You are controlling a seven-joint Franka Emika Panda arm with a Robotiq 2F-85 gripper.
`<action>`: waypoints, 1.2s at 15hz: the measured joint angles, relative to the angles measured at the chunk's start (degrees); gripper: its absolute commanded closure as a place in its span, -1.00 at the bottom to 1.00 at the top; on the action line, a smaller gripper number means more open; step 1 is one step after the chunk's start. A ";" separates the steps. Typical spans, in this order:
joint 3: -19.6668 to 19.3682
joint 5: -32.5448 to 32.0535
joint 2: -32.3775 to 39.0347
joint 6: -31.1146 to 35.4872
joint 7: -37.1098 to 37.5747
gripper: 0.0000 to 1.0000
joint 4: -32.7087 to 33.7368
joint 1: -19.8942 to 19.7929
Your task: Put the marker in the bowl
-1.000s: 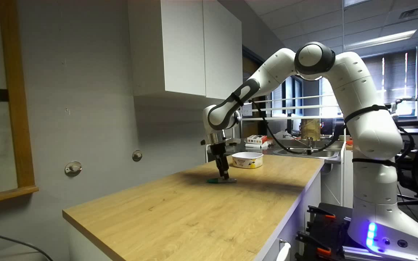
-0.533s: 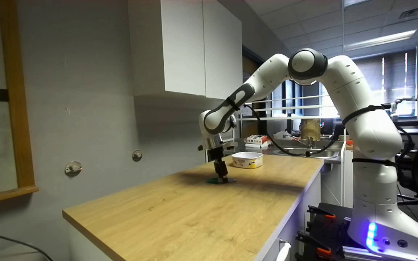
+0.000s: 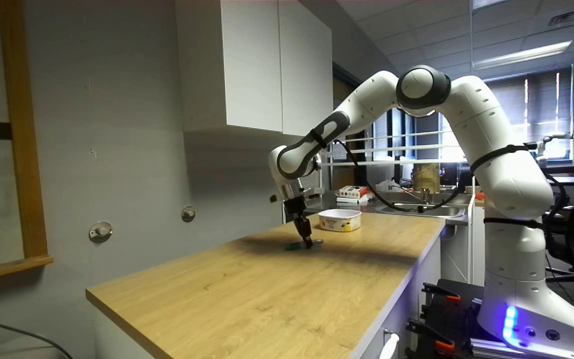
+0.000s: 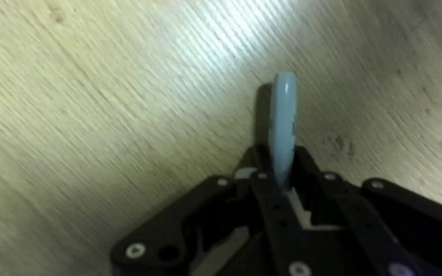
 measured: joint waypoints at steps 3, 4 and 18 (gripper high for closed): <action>0.00 -3.31 -1.27 -0.48 1.10 0.88 0.01 0.33; 0.00 -4.44 -1.87 -0.58 1.59 0.88 -0.01 0.48; -8.86 -10.56 -27.56 7.57 11.22 0.87 -11.57 -7.00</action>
